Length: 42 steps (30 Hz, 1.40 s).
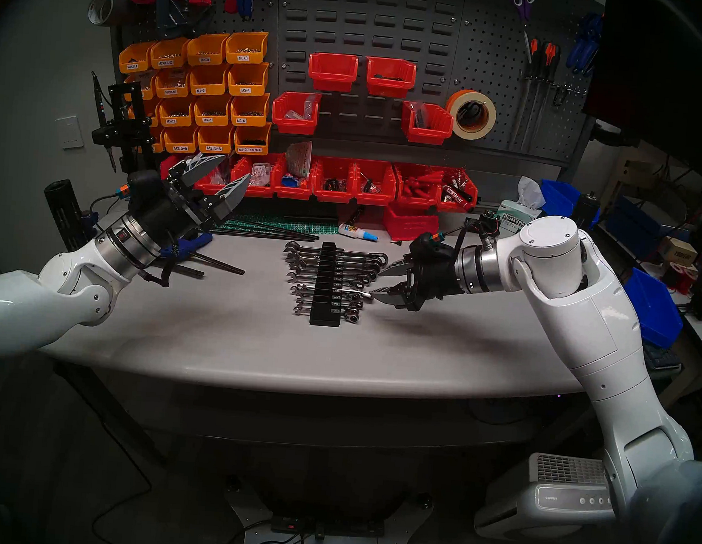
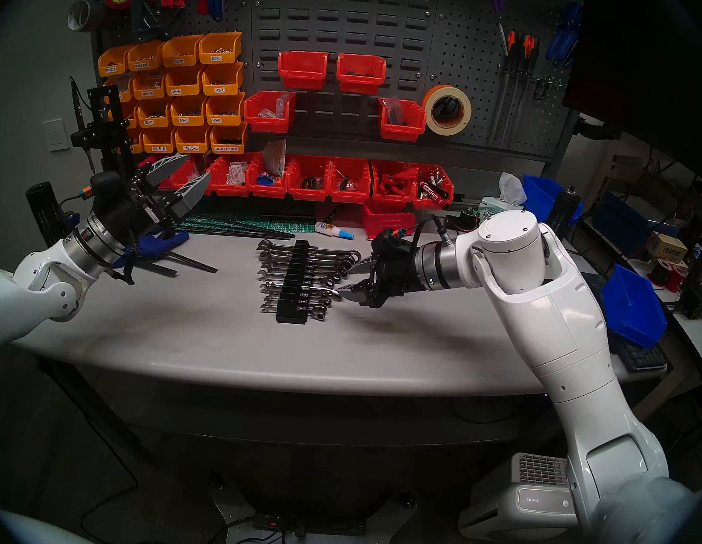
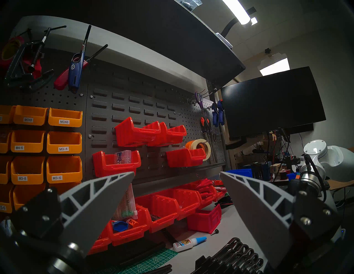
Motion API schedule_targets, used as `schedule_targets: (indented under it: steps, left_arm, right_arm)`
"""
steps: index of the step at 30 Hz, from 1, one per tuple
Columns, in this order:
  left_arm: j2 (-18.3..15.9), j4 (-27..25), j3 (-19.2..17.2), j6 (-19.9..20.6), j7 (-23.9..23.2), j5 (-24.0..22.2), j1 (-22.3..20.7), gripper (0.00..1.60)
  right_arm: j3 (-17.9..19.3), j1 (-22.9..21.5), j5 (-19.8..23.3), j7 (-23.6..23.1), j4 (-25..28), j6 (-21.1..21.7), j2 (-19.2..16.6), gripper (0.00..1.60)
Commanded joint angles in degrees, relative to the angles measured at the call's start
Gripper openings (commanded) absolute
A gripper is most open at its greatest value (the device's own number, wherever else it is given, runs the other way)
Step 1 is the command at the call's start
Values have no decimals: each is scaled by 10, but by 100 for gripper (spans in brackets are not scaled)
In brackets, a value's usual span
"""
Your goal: Put the wrenches on the table into the correct slot in the case
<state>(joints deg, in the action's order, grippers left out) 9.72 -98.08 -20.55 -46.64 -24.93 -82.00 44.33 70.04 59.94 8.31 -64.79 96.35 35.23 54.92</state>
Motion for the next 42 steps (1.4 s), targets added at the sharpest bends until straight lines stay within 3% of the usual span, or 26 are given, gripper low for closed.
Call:
schedule_targets:
  steps: [1,16,19,31,42]
  left_arm:
    - [0,0,-14,-10,1,-1,-14,160]
    - [0,0,-14,-10,1,-1,-14,160]
    - [0,0,-14,-10,1,-2,-14,160]
    - [0,0,-14,-10,1,-2,-14,160]
    - [0,0,-14,-10,1,-2,-14,160]
  right_arm:
    - [0,-25,0,-2,-3,-7,9,112]
    - [-18,-35,-10,-15,-17,-1,13,101]
    - [-20,-39,-15,-20,-19,0,14,92]
    - [-28,-49,-32,-35,-29,5,15,79]
    - [-29,-51,-41,-41,-32,6,19,80]
